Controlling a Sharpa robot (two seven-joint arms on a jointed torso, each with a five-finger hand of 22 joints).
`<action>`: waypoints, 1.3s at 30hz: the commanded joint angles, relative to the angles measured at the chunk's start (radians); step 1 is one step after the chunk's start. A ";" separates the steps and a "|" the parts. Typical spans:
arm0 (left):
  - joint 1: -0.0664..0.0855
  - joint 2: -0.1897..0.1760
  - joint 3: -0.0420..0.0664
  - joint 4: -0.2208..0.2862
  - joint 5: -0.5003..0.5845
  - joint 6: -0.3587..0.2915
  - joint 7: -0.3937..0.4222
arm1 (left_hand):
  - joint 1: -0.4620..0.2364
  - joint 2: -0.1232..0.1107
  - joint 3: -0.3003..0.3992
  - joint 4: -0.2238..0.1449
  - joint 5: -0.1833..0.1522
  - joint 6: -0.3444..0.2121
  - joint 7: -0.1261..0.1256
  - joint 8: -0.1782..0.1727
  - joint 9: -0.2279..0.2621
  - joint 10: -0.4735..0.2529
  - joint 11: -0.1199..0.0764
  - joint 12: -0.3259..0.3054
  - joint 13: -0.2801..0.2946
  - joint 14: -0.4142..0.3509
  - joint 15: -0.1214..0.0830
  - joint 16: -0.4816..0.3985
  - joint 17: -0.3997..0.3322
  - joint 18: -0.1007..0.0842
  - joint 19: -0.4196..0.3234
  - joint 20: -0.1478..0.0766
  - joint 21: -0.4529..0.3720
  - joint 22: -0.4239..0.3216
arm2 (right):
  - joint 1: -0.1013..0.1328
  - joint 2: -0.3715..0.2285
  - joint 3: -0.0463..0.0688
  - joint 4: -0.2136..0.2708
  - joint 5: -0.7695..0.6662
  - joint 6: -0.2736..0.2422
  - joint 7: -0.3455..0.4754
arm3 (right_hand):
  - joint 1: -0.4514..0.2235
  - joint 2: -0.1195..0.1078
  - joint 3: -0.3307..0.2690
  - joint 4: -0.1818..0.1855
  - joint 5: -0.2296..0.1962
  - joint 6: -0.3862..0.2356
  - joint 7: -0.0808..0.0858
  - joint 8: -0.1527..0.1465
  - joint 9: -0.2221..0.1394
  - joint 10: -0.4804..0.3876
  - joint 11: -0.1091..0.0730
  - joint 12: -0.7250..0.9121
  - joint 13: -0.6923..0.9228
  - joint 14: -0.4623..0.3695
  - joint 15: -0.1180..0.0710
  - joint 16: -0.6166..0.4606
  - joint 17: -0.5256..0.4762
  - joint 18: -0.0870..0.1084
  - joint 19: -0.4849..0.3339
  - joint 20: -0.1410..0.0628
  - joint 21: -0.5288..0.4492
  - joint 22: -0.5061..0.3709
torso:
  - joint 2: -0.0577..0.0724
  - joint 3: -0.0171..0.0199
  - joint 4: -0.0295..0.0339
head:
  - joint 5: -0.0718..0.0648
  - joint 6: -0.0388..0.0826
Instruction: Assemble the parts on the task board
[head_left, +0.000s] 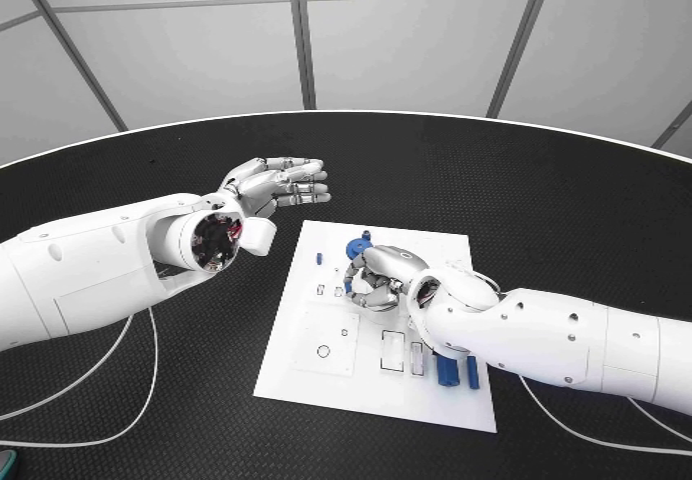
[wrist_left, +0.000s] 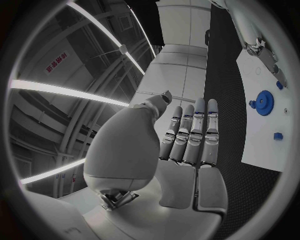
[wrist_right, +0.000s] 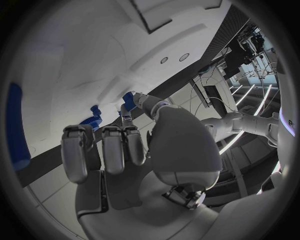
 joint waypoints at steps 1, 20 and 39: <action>0.000 0.000 0.000 0.000 0.000 0.000 0.000 | -0.011 0.001 0.005 0.000 0.001 -0.002 0.027 -0.004 -0.001 0.005 0.003 -0.005 0.000 -0.001 0.001 -0.004 0.001 0.012 -0.001 0.005 -0.005 -0.001 | 0.000 0.001 0.000 -0.002 0.000 0.004 -0.001 | -0.010 -0.003 0.005 -0.001 0.006 0.006 -0.002 0.004 0.011 0.081 -0.001 0.002 0.235 0.100 0.000 0.001 0.245 -0.015 0.106 -0.003 0.003 0.263 | 0.000 -0.0007 0.0002 | -0.002 -0.001; 0.000 -0.001 0.000 0.001 0.000 0.001 -0.001 | -0.011 0.001 0.005 0.000 0.001 -0.002 0.027 -0.004 -0.001 0.005 0.003 -0.005 0.000 -0.001 0.001 -0.004 0.001 0.012 -0.001 0.005 -0.005 -0.001 | -0.004 0.006 0.000 -0.009 0.000 0.033 -0.014 | -0.013 -0.008 0.004 -0.004 0.005 0.006 -0.003 0.005 0.013 0.080 -0.001 0.001 0.234 0.100 0.001 0.002 0.245 -0.015 0.106 -0.002 0.003 0.263 | 0.000 -0.0001 -0.0008 | -0.002 -0.007; 0.000 -0.002 0.000 0.002 0.000 0.002 -0.003 | -0.017 0.000 0.009 -0.004 0.001 -0.002 0.027 -0.005 -0.002 0.006 0.004 -0.007 0.000 -0.001 0.001 -0.007 0.003 0.012 -0.001 0.005 -0.005 -0.003 | -0.004 0.010 -0.001 -0.012 0.000 0.042 -0.032 | -0.017 -0.012 0.003 -0.006 0.003 0.005 -0.002 0.005 0.013 0.079 -0.001 -0.001 0.233 0.099 0.001 0.001 0.243 -0.015 0.106 -0.002 0.003 0.263 | -0.001 -0.0009 -0.0009 | -0.005 -0.006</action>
